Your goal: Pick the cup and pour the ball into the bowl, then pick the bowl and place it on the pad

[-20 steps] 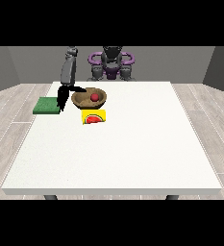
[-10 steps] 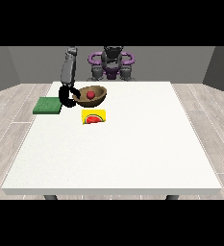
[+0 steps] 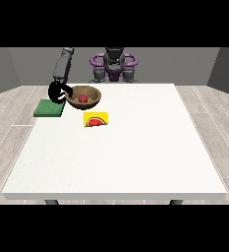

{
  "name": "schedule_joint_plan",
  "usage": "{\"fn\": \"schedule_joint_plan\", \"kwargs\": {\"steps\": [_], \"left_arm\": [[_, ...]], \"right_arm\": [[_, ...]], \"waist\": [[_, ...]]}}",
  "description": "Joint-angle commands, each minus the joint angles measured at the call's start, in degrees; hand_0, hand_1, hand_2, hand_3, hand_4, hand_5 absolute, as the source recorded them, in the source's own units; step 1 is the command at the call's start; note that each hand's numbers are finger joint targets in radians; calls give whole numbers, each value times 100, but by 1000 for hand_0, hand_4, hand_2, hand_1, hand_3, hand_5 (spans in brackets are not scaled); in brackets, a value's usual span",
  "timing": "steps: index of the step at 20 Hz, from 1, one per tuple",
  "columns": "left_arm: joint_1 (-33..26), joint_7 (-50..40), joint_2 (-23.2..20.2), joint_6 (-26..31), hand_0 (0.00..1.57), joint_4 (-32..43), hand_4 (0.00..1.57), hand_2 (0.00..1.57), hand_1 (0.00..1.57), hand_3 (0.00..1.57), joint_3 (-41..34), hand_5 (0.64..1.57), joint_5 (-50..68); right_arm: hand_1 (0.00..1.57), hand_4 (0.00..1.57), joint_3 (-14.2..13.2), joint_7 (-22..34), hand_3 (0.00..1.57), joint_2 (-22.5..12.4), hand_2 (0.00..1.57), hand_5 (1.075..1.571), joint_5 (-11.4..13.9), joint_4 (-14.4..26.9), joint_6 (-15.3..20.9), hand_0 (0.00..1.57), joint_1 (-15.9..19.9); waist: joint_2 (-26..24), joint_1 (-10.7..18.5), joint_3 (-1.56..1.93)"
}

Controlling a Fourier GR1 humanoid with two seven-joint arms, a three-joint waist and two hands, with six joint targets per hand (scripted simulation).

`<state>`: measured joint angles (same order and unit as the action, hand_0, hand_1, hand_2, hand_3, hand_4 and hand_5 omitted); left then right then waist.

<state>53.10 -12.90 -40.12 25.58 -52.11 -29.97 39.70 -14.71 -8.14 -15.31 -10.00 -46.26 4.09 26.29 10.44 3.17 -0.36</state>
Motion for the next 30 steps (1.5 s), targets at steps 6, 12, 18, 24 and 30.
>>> {"fn": "schedule_joint_plan", "kwargs": {"steps": [6, 12, 18, 24, 30], "left_arm": [[-360, 170, -74, -100, 0, 157, 0, 0, 0, 0, 16, 1571, -73], [-310, 314, -174, 67, 0, -177, 0, 0, 0, 0, -25, 1571, 183], [164, -311, -284, -339, 0, -512, 0, 0, 0, 0, 189, 1571, 405], [369, -390, -239, -584, 0, -1370, 0, 0, 0, 0, 260, 1571, 629], [175, -541, -361, -551, 0, -1868, 0, 0, 0, 0, 190, 1569, 874]], "right_arm": [[1571, 1181, -18, 1072, 967, -1130, 1571, 1561, 89, -43, -480, 1571, 316], [1571, 1139, -311, 95, 1089, -1464, 1571, 1566, 19, 580, -1036, 1571, 136], [1571, 1151, -487, -24, 975, -2092, 1571, 1565, 143, 1130, -1142, 1571, 577], [1571, 1184, -907, -849, 734, -2466, 1571, 1563, -21, 1907, -1439, 1571, 731], [1571, 1055, -1264, -798, 881, -2645, 1571, 1560, -302, 2497, -1593, 1571, 909]], "waist": [[-321, -468, 37], [260, -304, 42], [464, -96, 45], [1064, 198, 53], [1344, 356, 52]]}}
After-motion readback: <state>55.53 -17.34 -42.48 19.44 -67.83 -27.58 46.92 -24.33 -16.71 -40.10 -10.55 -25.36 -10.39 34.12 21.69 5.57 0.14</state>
